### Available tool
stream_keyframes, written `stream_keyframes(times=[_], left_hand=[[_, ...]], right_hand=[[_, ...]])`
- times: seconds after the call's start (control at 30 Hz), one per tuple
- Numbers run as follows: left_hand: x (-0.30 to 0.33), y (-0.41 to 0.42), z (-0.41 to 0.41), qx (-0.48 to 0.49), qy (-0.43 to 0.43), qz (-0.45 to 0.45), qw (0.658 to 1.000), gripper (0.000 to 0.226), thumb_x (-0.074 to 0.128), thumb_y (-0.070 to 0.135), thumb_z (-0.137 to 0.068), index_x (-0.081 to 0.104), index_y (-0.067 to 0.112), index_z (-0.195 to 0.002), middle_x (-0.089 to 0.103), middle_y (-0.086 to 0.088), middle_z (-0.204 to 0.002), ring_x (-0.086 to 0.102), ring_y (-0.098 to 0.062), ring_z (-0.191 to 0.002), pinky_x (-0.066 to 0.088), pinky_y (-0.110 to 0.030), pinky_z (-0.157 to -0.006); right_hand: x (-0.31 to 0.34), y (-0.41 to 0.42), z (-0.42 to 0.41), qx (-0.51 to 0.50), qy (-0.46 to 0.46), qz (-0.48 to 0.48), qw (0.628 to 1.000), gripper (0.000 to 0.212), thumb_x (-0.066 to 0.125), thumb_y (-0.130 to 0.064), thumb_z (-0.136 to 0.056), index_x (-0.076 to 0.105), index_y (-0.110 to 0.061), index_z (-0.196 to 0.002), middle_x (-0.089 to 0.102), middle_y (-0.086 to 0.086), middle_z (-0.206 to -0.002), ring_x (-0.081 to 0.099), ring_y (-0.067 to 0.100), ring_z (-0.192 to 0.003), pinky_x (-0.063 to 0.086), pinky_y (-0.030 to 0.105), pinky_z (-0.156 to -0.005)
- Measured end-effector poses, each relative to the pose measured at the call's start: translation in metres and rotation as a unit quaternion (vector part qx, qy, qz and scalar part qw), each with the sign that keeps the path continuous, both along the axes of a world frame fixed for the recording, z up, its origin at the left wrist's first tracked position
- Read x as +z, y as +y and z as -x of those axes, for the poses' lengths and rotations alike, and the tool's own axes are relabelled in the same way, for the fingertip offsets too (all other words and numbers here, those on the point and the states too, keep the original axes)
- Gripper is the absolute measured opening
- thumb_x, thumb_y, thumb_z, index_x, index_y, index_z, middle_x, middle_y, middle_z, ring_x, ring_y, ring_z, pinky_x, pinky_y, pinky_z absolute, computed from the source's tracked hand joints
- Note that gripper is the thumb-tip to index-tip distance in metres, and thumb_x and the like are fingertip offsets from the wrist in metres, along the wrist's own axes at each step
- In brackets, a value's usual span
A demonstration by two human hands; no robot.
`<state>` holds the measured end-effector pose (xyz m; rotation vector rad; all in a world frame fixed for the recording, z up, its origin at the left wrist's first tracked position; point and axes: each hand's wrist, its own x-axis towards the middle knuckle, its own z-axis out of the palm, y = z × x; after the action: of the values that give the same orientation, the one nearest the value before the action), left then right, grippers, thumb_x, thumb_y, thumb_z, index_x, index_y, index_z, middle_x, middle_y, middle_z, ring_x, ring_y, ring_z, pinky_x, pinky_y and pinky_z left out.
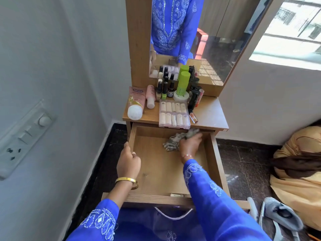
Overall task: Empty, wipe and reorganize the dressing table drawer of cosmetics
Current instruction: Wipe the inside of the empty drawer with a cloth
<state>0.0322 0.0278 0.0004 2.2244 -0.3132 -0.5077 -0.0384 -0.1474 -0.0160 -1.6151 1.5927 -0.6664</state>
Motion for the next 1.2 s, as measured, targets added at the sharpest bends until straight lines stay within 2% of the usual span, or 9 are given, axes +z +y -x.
stream_keyframes(times=[0.1, 0.2, 0.33, 0.5, 0.6, 0.8, 0.93, 1.07, 1.2], left_hand=[[-0.003, 0.0, -0.003, 0.004, 0.013, -0.004, 1.0, 0.055, 0.033, 0.011, -0.093, 0.021, 0.023, -0.145, 0.034, -0.001, -0.15, 0.058, -0.036, -0.108, 0.049, -0.045, -0.09], [-0.001, 0.001, -0.003, 0.006, 0.021, 0.001, 1.0, 0.054, 0.034, 0.012, -0.093, 0.024, 0.023, -0.145, 0.034, -0.002, -0.149, 0.053, -0.033, -0.117, 0.045, -0.043, -0.097], [0.0, 0.001, -0.003, 0.013, 0.02, 0.01, 1.0, 0.051, 0.034, 0.013, -0.095, 0.025, 0.021, -0.145, 0.036, -0.003, -0.149, 0.049, -0.032, -0.122, 0.044, -0.04, -0.097], [-0.005, 0.0, -0.004, 0.009, 0.017, 0.01, 1.0, 0.051, 0.033, 0.015, -0.095, 0.023, 0.021, -0.145, 0.036, -0.004, -0.149, 0.053, -0.034, -0.117, 0.046, -0.042, -0.094], [-0.005, 0.0, -0.005, 0.02, 0.018, 0.015, 1.0, 0.05, 0.033, 0.015, -0.096, 0.025, 0.021, -0.144, 0.037, -0.005, -0.148, 0.053, -0.033, -0.118, 0.045, -0.04, -0.095], [-0.001, 0.001, -0.003, 0.016, 0.022, 0.014, 1.0, 0.05, 0.033, 0.014, -0.096, 0.025, 0.02, -0.145, 0.04, -0.007, -0.146, 0.05, -0.033, -0.12, 0.042, -0.04, -0.096], [0.0, 0.002, -0.003, 0.012, 0.026, 0.021, 0.999, 0.051, 0.034, 0.014, -0.095, 0.024, 0.022, -0.145, 0.037, -0.003, -0.148, 0.051, -0.031, -0.12, 0.044, -0.04, -0.097], [-0.002, 0.003, -0.004, 0.009, 0.033, 0.021, 0.999, 0.052, 0.033, 0.014, -0.095, 0.023, 0.023, -0.145, 0.034, -0.002, -0.149, 0.059, -0.032, -0.107, 0.05, -0.039, -0.084], [-0.003, 0.002, -0.004, 0.009, 0.023, 0.013, 1.0, 0.052, 0.033, 0.013, -0.096, 0.021, 0.022, -0.145, 0.032, -0.003, -0.15, 0.061, -0.028, -0.097, 0.043, -0.028, -0.063]], right_hand=[[-0.007, 0.034, -0.023, 0.195, 0.042, 0.05, 0.979, 0.045, 0.046, 0.002, -0.088, 0.038, 0.001, -0.132, 0.053, 0.025, -0.123, 0.055, 0.037, -0.109, 0.041, 0.029, -0.082], [-0.008, 0.065, -0.051, 0.439, 0.16, 0.086, 0.88, 0.044, 0.046, -0.013, -0.092, 0.038, -0.01, -0.135, 0.051, 0.02, -0.128, 0.055, 0.036, -0.112, 0.046, 0.038, -0.091], [0.005, 0.064, -0.06, 0.518, 0.244, 0.07, 0.817, 0.053, 0.057, -0.018, -0.086, 0.041, -0.015, -0.136, 0.041, 0.017, -0.139, 0.047, 0.036, -0.121, 0.042, 0.038, -0.101], [0.022, 0.076, -0.015, 0.642, 0.282, -0.022, 0.712, 0.047, 0.064, -0.014, -0.083, 0.052, -0.015, -0.128, 0.053, 0.012, -0.128, 0.057, 0.029, -0.108, 0.05, 0.035, -0.092], [0.015, 0.101, 0.006, 0.675, 0.287, 0.029, 0.679, 0.05, 0.065, -0.014, -0.082, 0.05, -0.016, -0.129, 0.043, 0.016, -0.131, 0.052, 0.035, -0.11, 0.045, 0.037, -0.092], [-0.002, 0.102, -0.027, 0.607, 0.351, 0.176, 0.691, 0.063, 0.045, -0.019, -0.094, 0.013, 0.0, -0.145, 0.028, 0.026, -0.144, 0.033, 0.041, -0.13, 0.036, 0.045, -0.105], [-0.008, 0.068, -0.049, 0.481, 0.375, 0.146, 0.778, 0.051, 0.037, -0.02, -0.097, 0.021, -0.007, -0.143, 0.023, 0.03, -0.144, 0.036, 0.044, -0.128, 0.044, 0.05, -0.095], [-0.013, 0.041, -0.032, 0.398, 0.395, 0.14, 0.816, 0.046, 0.039, -0.024, -0.096, 0.03, -0.016, -0.14, 0.032, 0.025, -0.139, 0.041, 0.041, -0.122, 0.043, 0.046, -0.092], [-0.013, 0.0, 0.017, 0.295, 0.414, 0.094, 0.856, 0.045, 0.042, -0.023, -0.094, 0.033, -0.016, -0.138, 0.036, 0.024, -0.136, 0.046, 0.039, -0.118, 0.045, 0.044, -0.092]])
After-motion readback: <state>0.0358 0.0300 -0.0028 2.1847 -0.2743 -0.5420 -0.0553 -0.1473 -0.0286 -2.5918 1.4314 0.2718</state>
